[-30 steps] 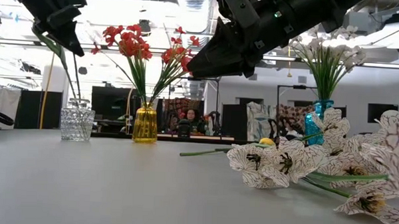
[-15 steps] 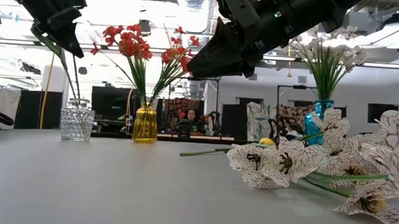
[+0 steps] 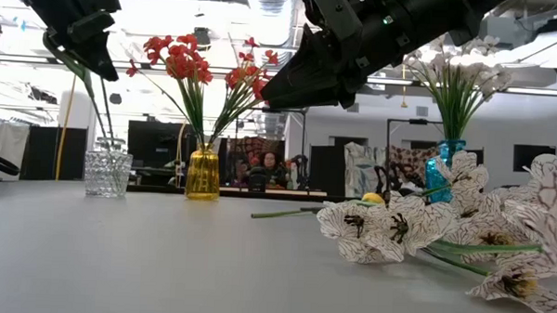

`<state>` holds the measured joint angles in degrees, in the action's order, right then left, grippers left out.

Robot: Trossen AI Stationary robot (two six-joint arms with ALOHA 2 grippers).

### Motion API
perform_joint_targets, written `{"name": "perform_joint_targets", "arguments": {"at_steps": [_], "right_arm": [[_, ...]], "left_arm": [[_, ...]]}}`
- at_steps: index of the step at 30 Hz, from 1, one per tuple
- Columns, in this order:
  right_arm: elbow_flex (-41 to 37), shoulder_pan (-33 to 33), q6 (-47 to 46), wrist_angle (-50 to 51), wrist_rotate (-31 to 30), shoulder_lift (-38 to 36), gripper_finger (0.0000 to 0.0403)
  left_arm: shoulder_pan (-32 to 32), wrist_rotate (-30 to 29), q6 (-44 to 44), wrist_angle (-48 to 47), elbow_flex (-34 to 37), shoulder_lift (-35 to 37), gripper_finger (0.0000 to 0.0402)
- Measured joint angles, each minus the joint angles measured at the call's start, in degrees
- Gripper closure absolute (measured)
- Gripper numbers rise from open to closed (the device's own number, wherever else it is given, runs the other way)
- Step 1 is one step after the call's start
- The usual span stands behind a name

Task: Sort flowers into vase by color
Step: Put the bottom yellow tulip into the transparent vase

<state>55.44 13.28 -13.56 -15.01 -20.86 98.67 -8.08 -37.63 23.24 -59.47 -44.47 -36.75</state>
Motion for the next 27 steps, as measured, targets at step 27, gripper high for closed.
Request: {"name": "perform_joint_targets", "arguments": {"at_steps": [27], "right_arm": [[0.0,0.0,0.0,0.1,0.0,0.0,0.0219]], "left_arm": [[0.0,7.3,3.1,-9.0,-8.6,-1.3,0.0237]]}}
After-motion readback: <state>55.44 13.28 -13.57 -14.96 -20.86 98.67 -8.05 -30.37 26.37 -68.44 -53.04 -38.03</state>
